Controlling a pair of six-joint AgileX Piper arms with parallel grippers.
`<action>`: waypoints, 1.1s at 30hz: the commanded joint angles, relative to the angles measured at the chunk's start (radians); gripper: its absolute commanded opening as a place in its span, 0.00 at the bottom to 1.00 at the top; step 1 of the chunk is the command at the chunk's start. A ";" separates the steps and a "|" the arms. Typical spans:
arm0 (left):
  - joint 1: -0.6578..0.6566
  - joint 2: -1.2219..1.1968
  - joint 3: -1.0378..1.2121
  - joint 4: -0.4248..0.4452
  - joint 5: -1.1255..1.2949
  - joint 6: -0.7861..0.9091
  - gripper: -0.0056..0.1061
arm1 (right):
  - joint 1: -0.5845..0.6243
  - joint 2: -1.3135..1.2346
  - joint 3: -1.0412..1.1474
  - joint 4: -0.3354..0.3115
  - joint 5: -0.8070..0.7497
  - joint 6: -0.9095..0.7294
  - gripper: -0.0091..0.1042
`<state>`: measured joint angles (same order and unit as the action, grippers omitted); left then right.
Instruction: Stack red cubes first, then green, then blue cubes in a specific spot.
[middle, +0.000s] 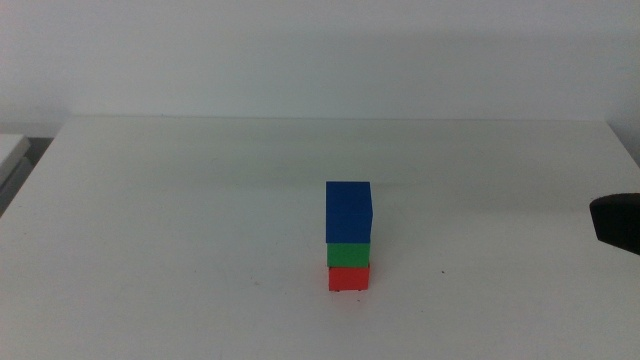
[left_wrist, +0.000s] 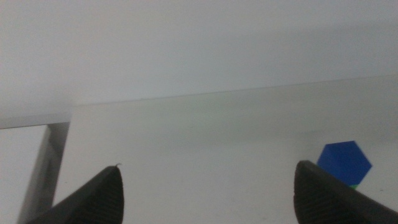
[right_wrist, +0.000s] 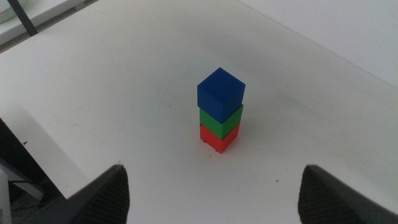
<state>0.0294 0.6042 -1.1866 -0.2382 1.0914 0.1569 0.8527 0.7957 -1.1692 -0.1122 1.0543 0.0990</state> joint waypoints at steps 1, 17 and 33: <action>-0.001 -0.001 0.005 0.036 -0.016 0.001 0.89 | -0.006 -0.002 0.002 -0.005 -0.009 -0.002 0.90; -0.001 -0.372 0.732 0.123 -0.670 0.001 0.89 | -0.433 -0.109 0.786 0.164 -1.069 -0.002 0.90; -0.001 -0.604 1.187 0.046 -0.907 0.001 0.89 | -0.824 -0.740 1.160 0.077 -0.942 -0.002 0.90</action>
<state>0.0294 0.0048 -0.0073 -0.1833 0.2452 0.1569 0.0564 0.0913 -0.0338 -0.0156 0.1085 0.0990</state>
